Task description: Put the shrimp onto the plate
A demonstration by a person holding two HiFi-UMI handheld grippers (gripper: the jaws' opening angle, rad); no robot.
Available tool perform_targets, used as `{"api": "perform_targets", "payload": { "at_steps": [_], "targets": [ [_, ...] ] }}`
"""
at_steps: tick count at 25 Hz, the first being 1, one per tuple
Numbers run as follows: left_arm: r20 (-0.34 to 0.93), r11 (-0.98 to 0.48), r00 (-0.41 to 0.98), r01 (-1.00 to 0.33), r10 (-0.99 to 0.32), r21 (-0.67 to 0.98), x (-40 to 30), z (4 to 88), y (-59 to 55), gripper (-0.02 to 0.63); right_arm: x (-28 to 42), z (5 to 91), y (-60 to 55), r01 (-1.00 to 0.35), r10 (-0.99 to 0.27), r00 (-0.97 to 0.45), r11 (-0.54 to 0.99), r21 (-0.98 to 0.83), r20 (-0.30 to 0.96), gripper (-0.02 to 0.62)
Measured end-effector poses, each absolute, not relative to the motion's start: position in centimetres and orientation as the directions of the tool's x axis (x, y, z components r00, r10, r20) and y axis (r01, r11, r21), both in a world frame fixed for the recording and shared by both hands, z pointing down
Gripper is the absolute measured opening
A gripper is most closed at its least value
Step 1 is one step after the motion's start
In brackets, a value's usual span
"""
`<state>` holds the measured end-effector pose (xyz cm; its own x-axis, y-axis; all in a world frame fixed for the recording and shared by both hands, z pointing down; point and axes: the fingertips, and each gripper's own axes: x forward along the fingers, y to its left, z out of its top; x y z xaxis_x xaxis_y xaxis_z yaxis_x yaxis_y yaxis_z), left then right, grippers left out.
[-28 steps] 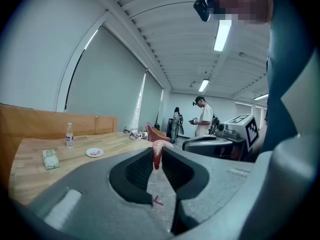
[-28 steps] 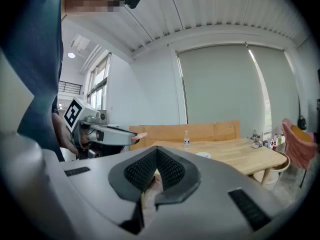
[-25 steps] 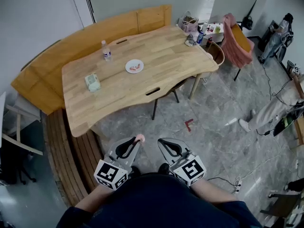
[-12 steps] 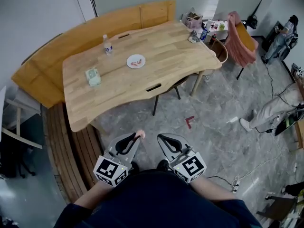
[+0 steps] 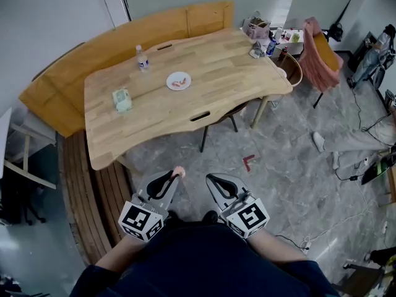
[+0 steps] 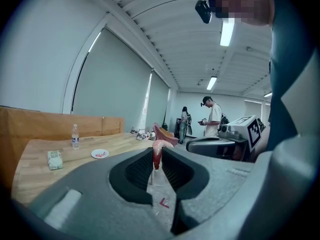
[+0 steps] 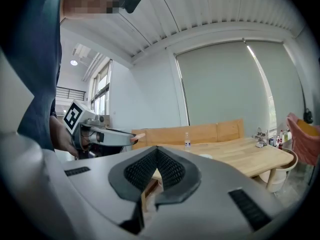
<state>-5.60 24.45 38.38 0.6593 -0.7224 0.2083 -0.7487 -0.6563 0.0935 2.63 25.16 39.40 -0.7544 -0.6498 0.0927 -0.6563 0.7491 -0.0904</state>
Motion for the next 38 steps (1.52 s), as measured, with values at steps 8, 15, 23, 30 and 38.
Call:
{"api": "perform_targets", "payload": {
  "at_steps": [8,15,23,30,38],
  "targets": [
    [0.213,-0.623,0.628,-0.776,-0.749,0.095,-4.6,39.2,22.6,0.058,4.5,40.8,23.5,-0.639,-0.628,-0.769,0.762,-0.105,0.116,0.011],
    [0.205,-0.627,0.631,-0.773,-0.748,0.094,-6.0,39.8,17.1,0.058,3.7,42.3,19.0,-0.644,-0.627,-0.763,0.759,-0.101,0.154,0.011],
    [0.193,-0.669,0.671,-0.738,-0.716,0.081,-8.8,40.2,7.9,0.058,0.4,42.5,10.9,-0.669,-0.651,-0.74,0.738,-0.087,0.168,0.011],
    [0.195,-0.712,0.714,-0.696,-0.672,0.096,-11.7,40.4,0.0,0.058,-2.9,41.8,3.8,-0.712,-0.692,-0.7,0.697,-0.09,0.177,0.011],
    [0.192,-0.751,0.753,-0.653,-0.629,0.096,-13.7,40.5,-6.3,0.058,-4.9,41.3,-1.8,-0.758,-0.738,-0.65,0.648,-0.079,0.182,0.011]
  ]
}}
